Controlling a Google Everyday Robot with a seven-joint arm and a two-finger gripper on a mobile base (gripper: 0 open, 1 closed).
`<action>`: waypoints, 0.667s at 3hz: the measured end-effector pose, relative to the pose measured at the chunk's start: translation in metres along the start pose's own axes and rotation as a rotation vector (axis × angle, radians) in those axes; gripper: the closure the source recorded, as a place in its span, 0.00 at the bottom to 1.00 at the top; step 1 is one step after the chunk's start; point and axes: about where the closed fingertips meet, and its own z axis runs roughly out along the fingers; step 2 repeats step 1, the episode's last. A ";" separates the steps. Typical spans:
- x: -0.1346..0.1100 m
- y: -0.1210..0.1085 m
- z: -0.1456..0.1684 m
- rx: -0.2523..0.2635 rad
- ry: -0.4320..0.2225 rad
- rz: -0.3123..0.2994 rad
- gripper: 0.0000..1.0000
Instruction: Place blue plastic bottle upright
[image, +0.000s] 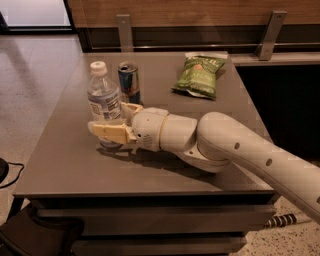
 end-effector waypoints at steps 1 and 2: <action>0.000 0.001 0.001 -0.002 0.000 -0.001 0.00; 0.000 0.001 0.001 -0.002 0.000 -0.001 0.00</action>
Offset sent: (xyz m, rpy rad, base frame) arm 0.0000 0.0000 0.0000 0.0000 0.0000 0.0000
